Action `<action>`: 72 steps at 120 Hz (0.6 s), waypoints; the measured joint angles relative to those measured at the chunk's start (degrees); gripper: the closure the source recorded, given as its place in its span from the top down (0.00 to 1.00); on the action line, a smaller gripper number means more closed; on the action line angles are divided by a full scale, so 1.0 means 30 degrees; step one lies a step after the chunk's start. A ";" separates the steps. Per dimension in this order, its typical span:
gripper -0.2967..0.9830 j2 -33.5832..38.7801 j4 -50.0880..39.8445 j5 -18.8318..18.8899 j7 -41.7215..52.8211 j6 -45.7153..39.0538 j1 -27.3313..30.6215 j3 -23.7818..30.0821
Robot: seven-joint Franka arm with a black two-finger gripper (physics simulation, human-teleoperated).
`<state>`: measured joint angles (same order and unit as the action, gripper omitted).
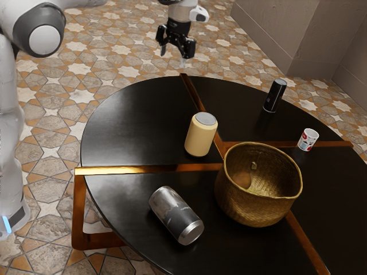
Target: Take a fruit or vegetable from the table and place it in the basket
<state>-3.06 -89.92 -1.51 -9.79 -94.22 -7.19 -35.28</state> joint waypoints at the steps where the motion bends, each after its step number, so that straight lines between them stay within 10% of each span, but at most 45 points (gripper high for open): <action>1: 0.77 -0.0091 -0.0009 -0.0024 0.0023 -0.0074 0.0132 -0.0008; 17: 0.77 -0.0605 -0.0060 -0.1404 0.0495 -0.0974 0.0124 0.0211; 43: 0.77 -0.0614 -0.0063 -0.2313 0.1013 -0.0630 -0.7407 0.0417; 72: 0.77 -0.0633 -0.0063 -0.2440 0.1237 -0.0531 -0.8344 0.0423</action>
<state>-4.96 -90.11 -8.83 -6.07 -95.81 -32.22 -34.02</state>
